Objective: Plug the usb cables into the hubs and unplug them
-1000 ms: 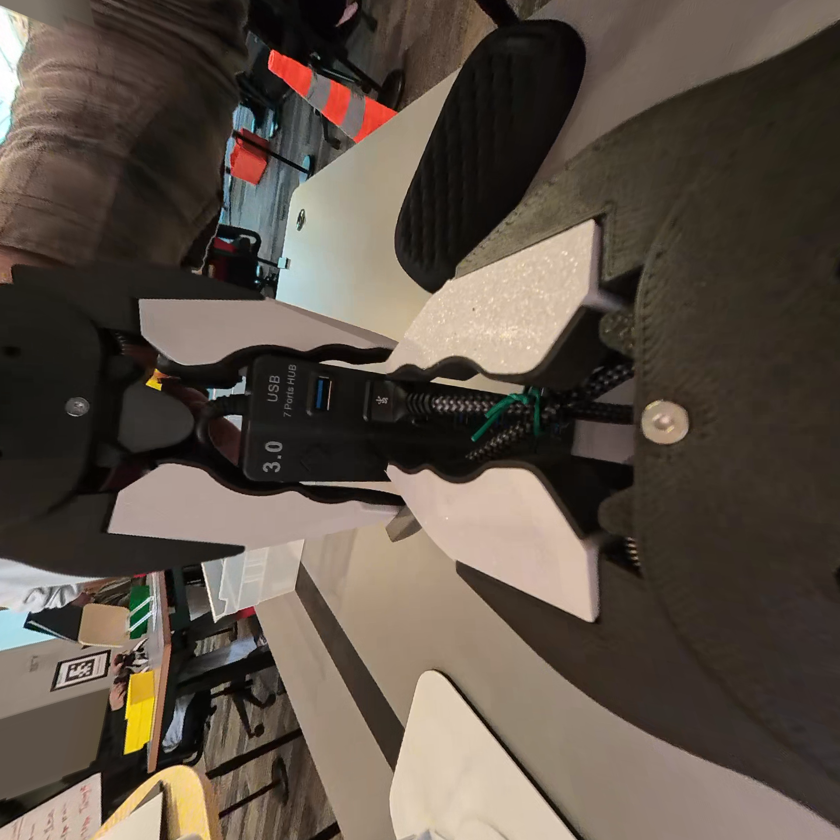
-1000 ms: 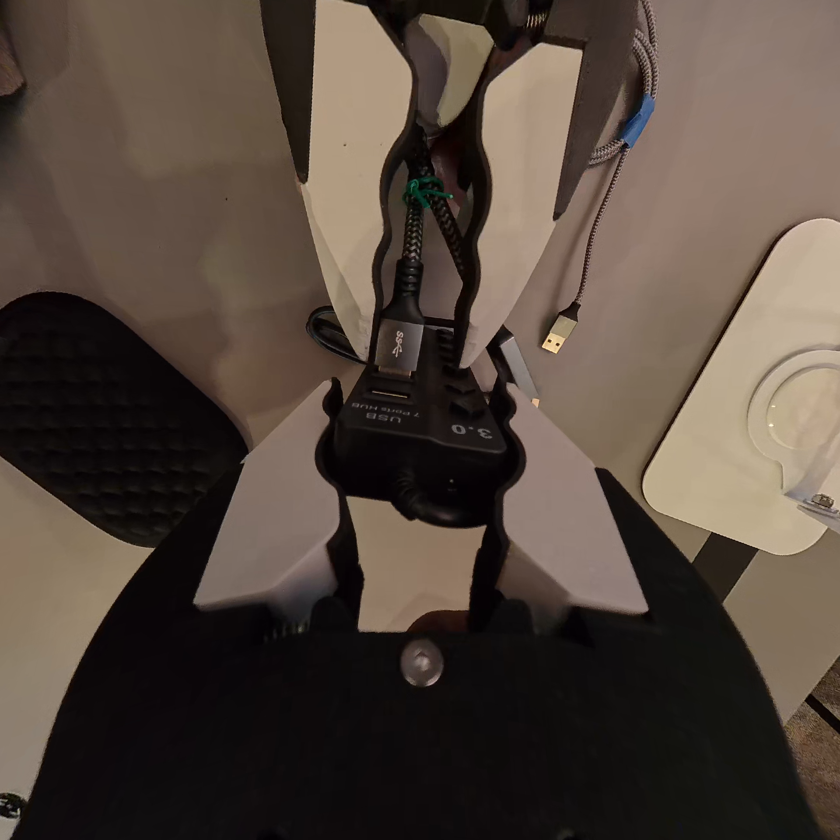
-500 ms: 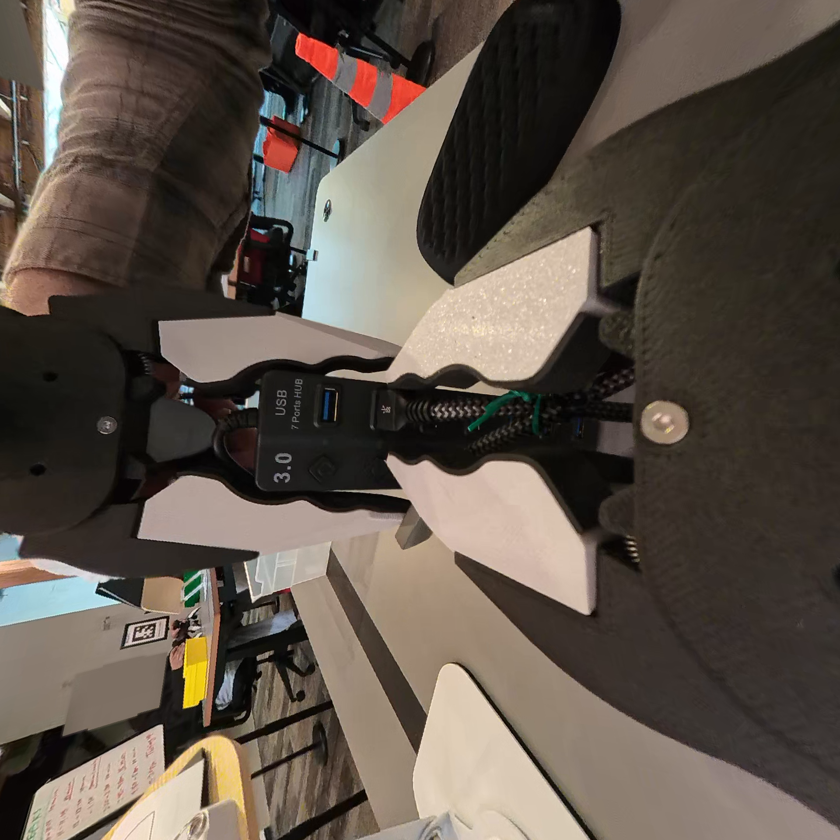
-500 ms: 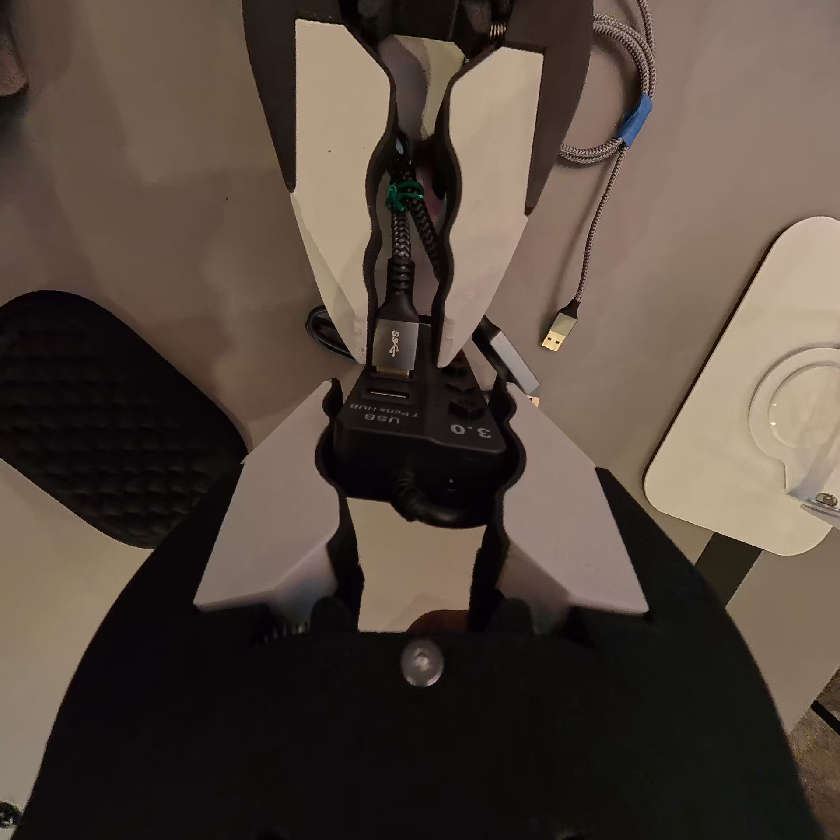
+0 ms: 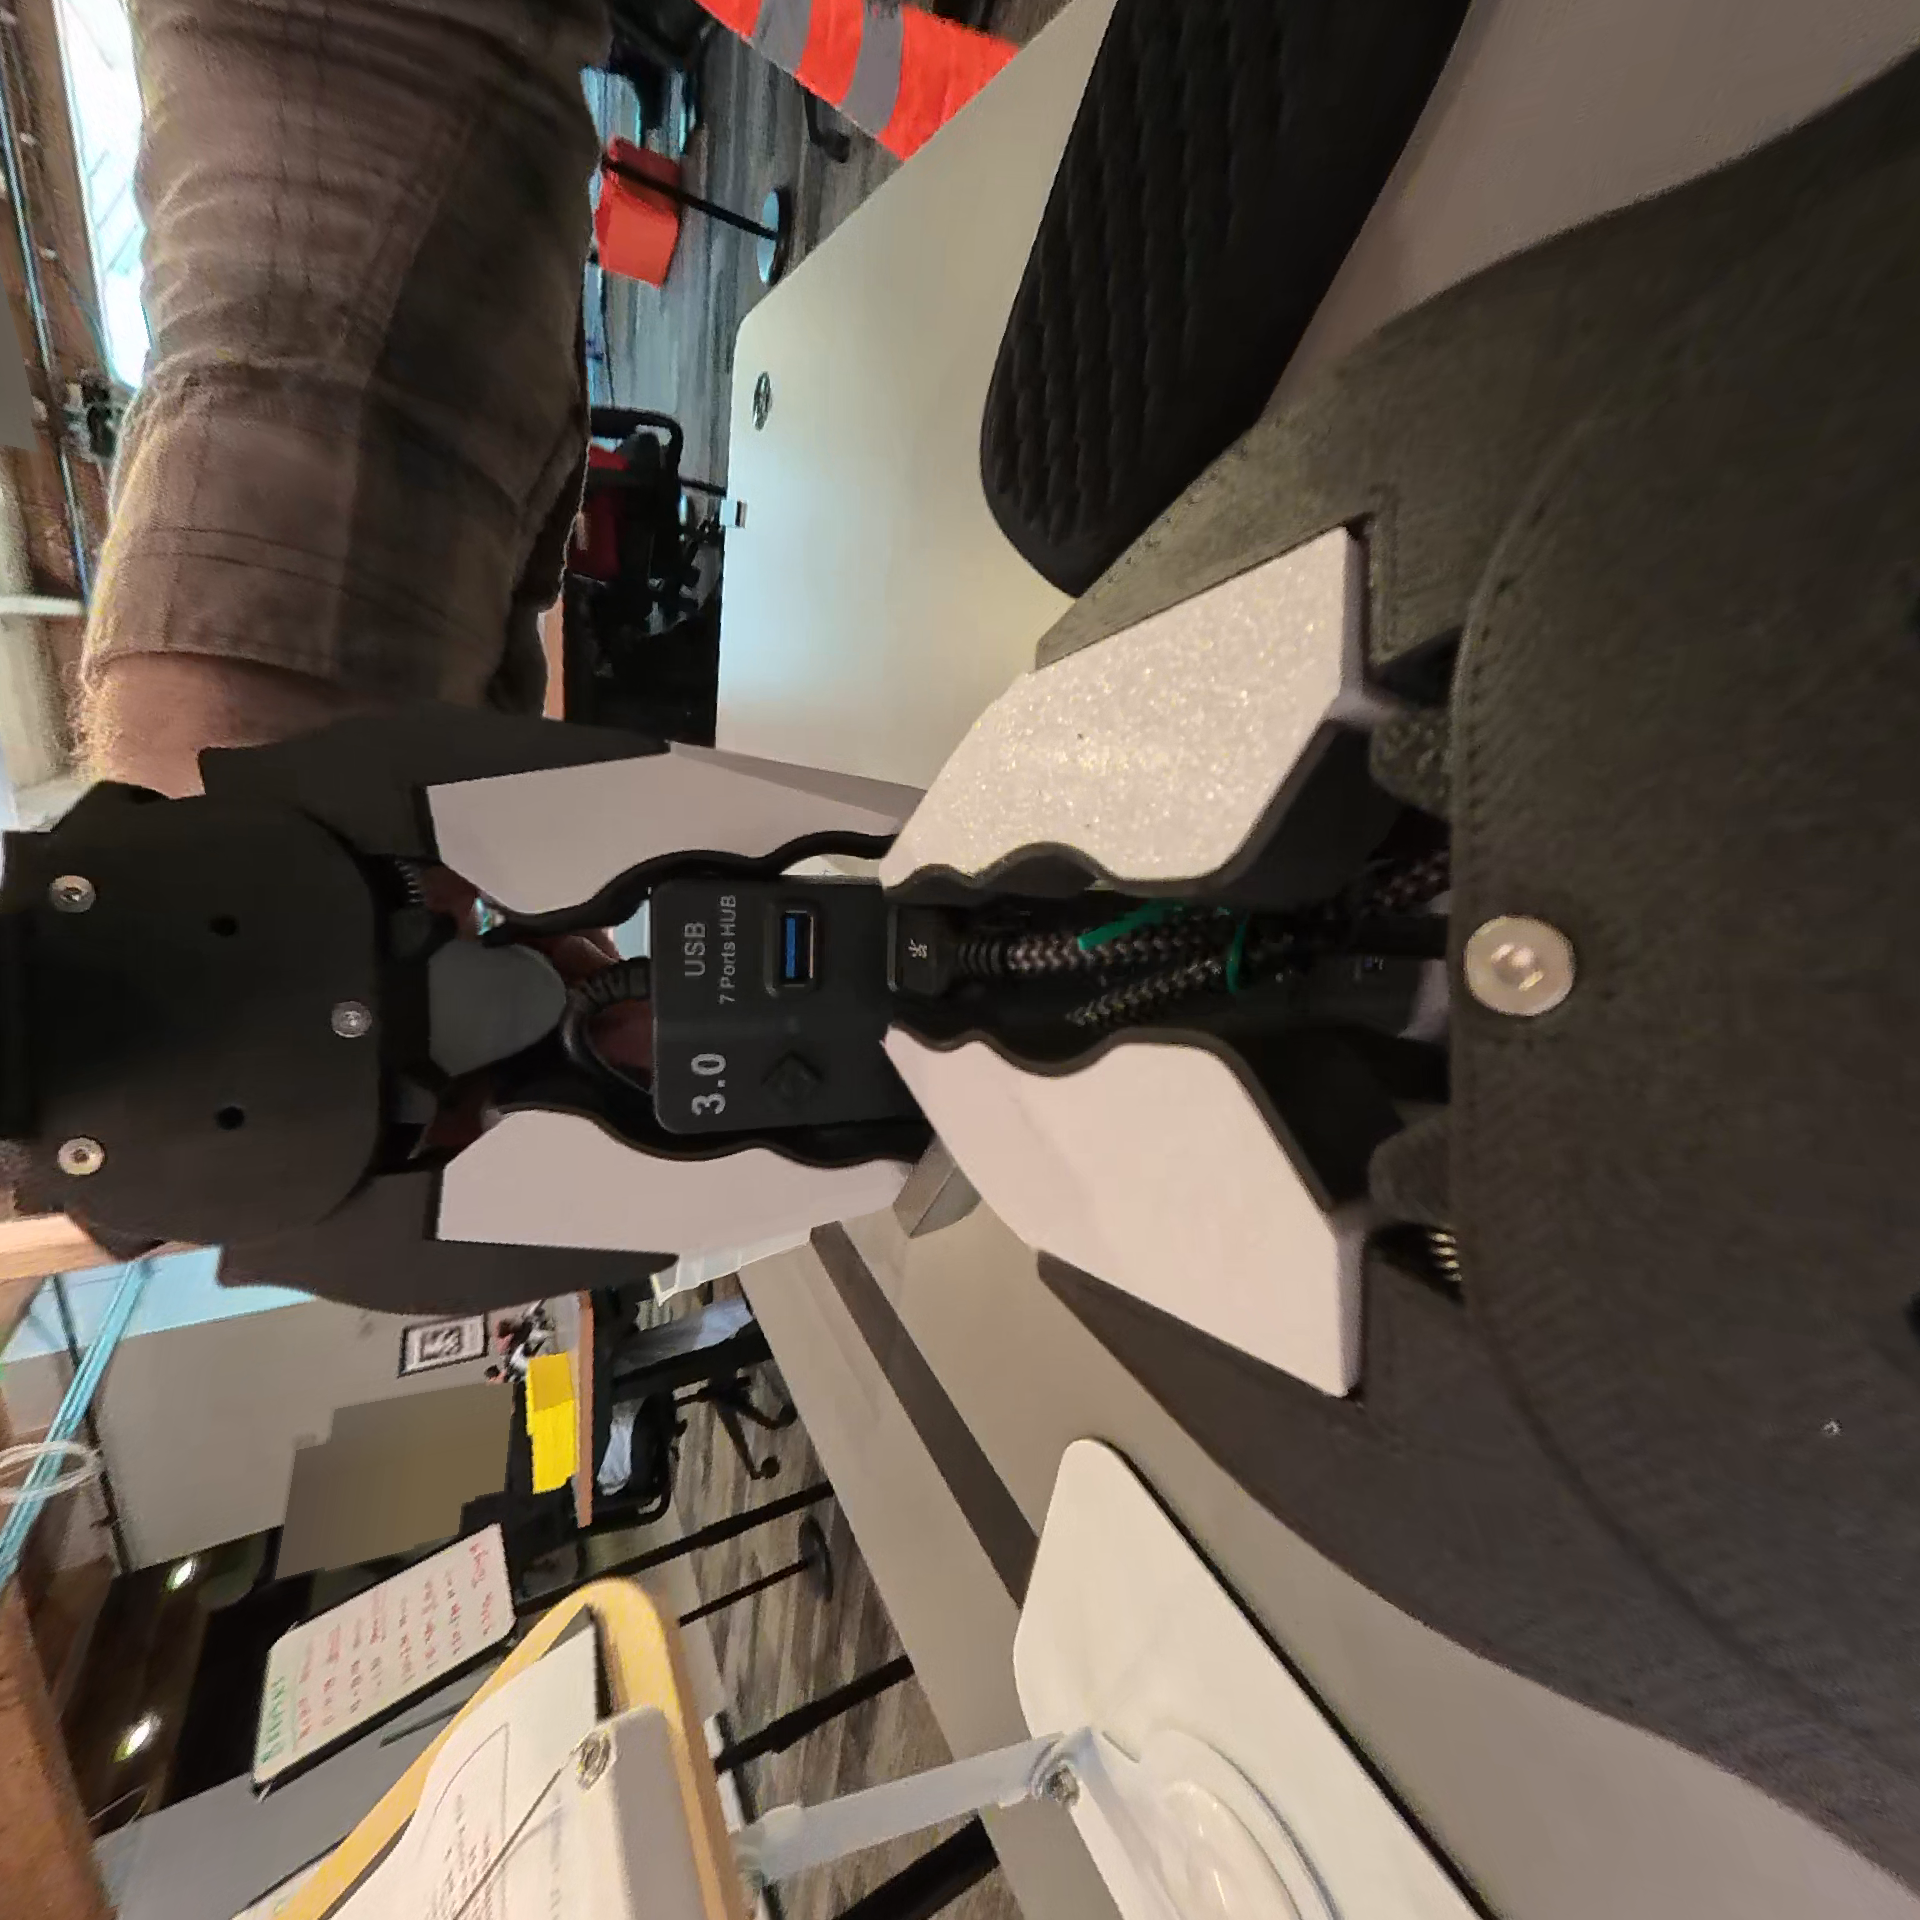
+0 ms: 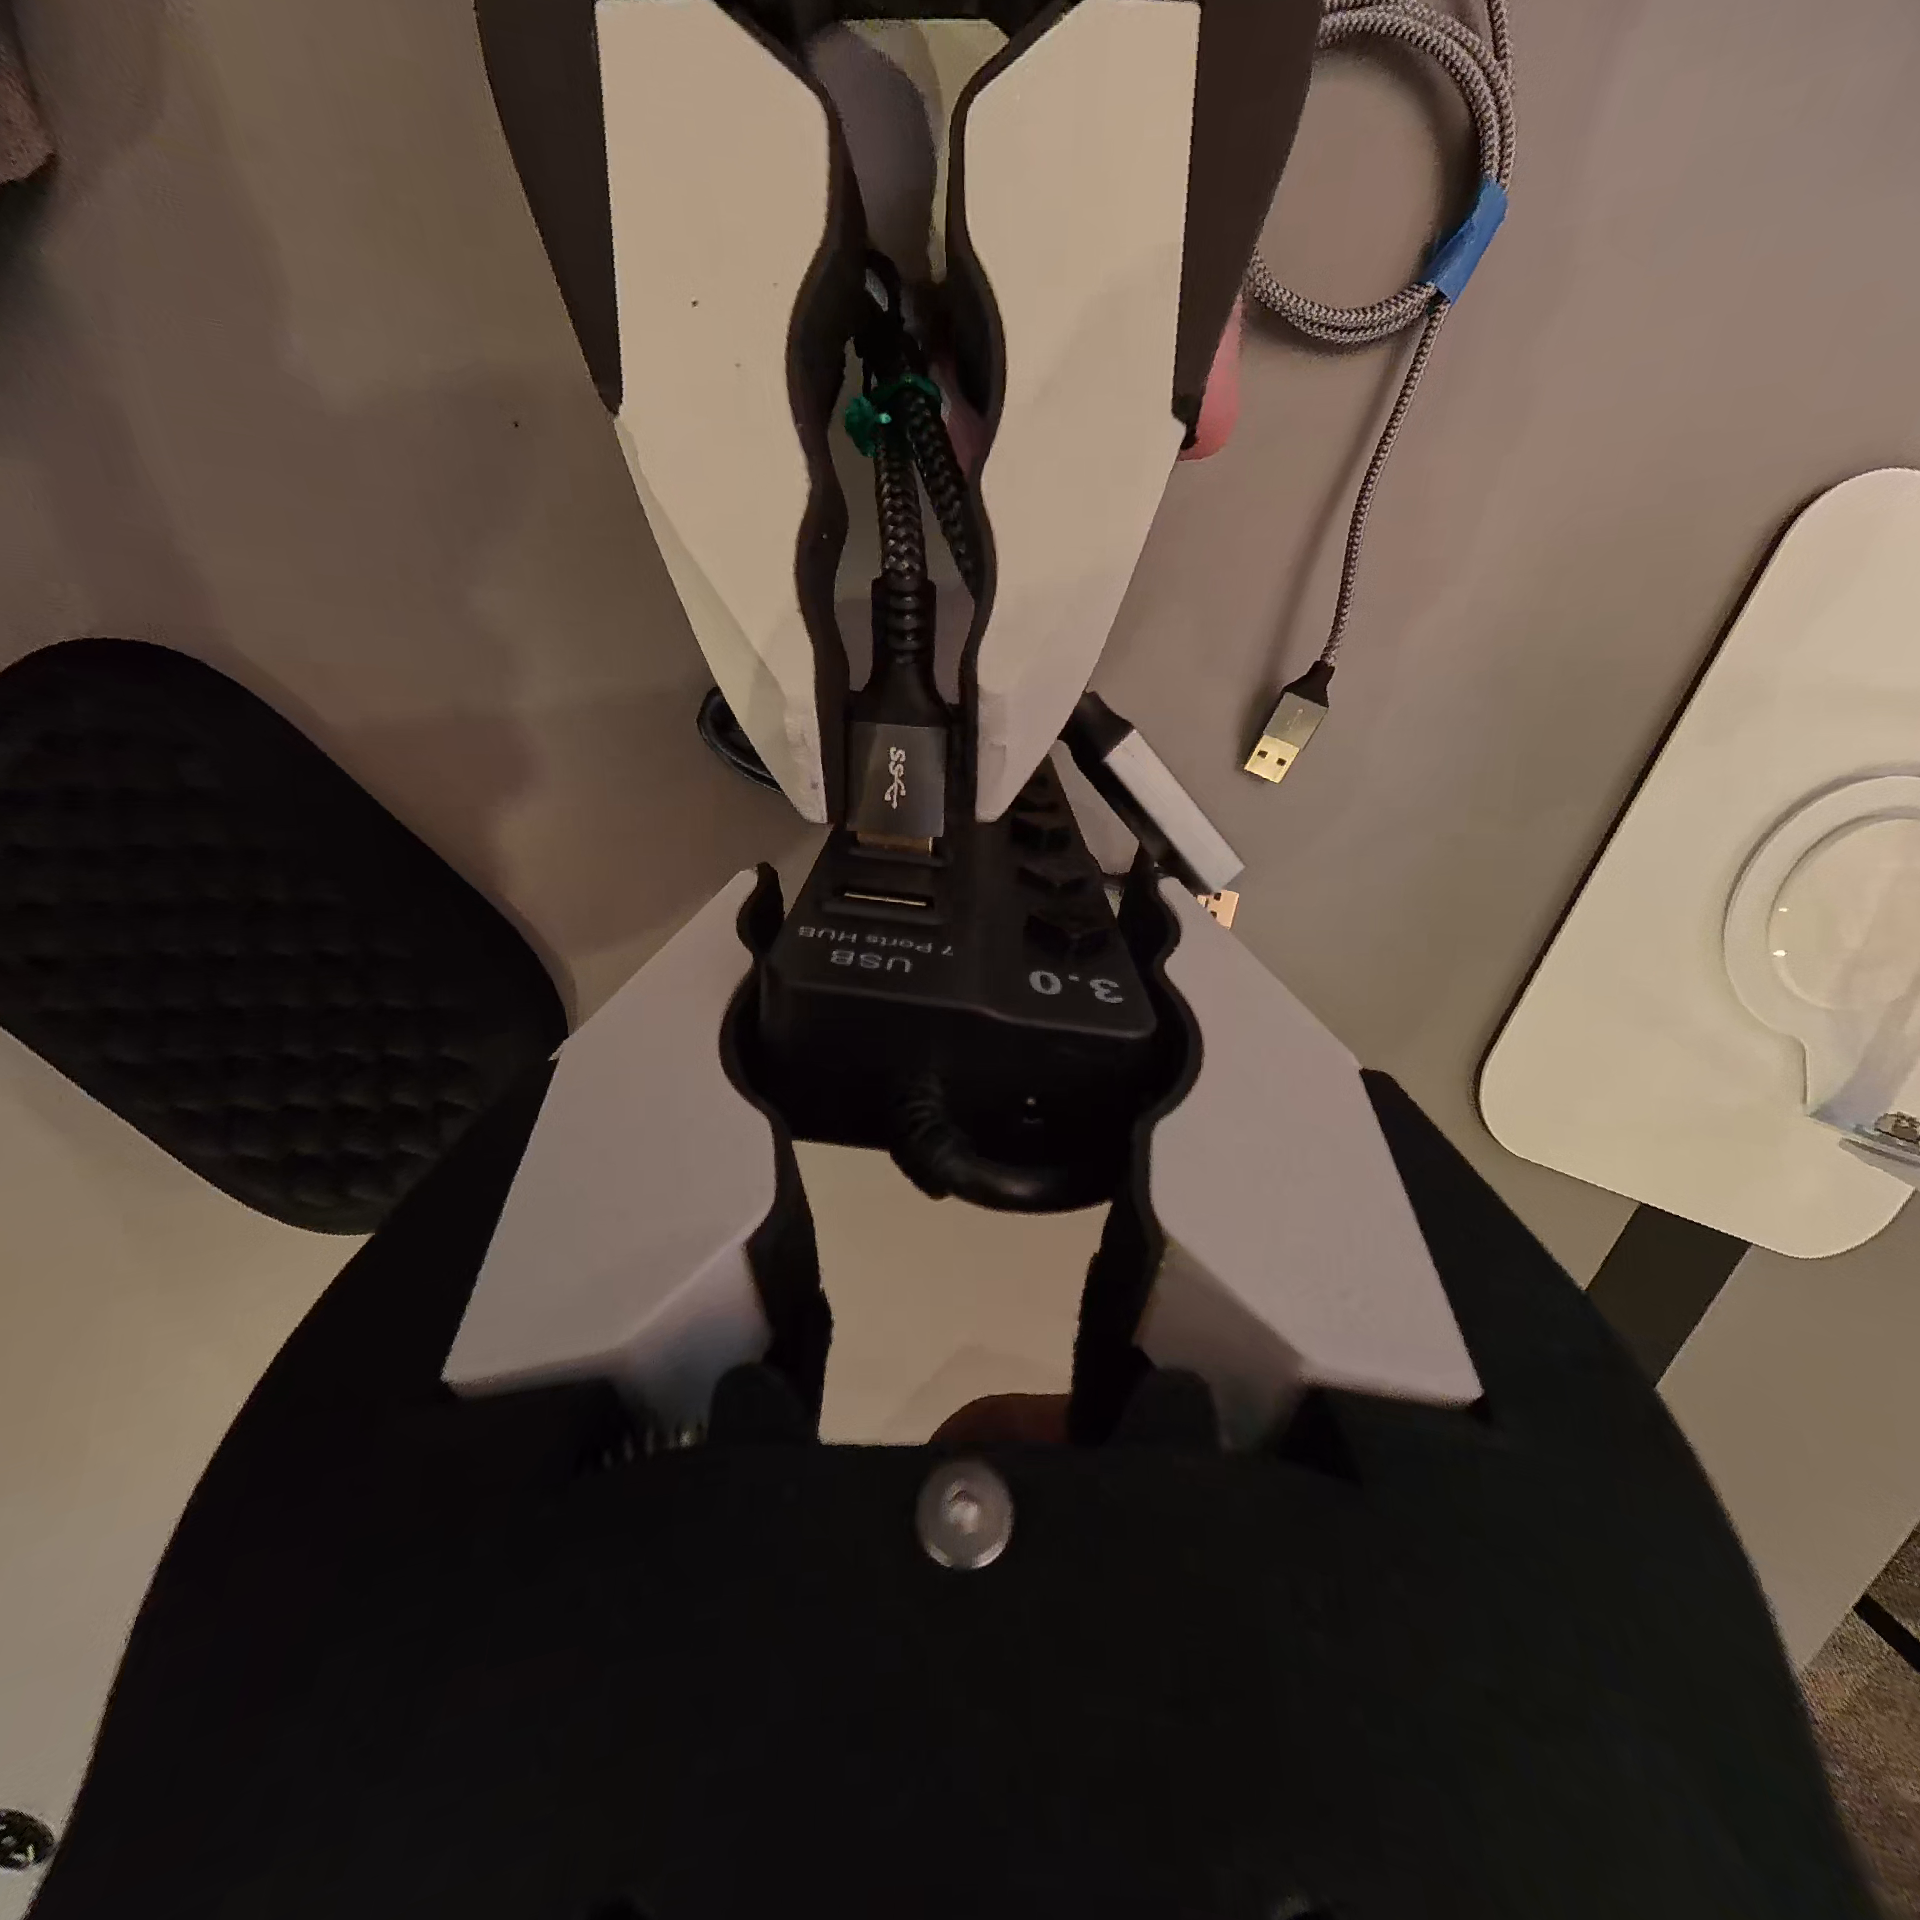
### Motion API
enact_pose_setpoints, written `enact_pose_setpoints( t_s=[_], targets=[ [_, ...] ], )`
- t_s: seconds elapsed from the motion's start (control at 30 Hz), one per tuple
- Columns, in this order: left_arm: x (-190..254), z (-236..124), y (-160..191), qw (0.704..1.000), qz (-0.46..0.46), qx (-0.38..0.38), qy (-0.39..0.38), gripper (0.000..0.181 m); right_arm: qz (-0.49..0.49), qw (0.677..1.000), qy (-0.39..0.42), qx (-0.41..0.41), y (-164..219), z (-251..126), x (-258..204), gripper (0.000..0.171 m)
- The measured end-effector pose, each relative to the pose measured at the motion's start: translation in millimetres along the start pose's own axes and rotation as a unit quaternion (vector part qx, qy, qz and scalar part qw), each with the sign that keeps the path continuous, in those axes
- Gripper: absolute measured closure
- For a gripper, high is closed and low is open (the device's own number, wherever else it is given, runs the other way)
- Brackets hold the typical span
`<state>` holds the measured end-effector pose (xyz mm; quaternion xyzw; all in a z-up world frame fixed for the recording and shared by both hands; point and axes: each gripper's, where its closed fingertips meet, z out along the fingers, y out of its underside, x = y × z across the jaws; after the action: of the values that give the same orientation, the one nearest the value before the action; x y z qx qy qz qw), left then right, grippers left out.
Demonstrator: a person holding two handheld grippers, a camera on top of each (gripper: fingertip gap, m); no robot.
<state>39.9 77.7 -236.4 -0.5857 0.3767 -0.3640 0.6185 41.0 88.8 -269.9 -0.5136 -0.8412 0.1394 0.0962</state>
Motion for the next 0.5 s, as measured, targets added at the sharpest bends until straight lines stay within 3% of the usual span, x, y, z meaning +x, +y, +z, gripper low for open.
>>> enact_pose_setpoints(
  t_s=[0.5],
  targets=[
    [0.3, -0.2, 7.2, 0.999, -0.009, -0.029, 0.034, 0.158, -0.002, 1.000, 0.000, 0.005, -2.4, 0.1, 0.0, 0.106]
  ],
)
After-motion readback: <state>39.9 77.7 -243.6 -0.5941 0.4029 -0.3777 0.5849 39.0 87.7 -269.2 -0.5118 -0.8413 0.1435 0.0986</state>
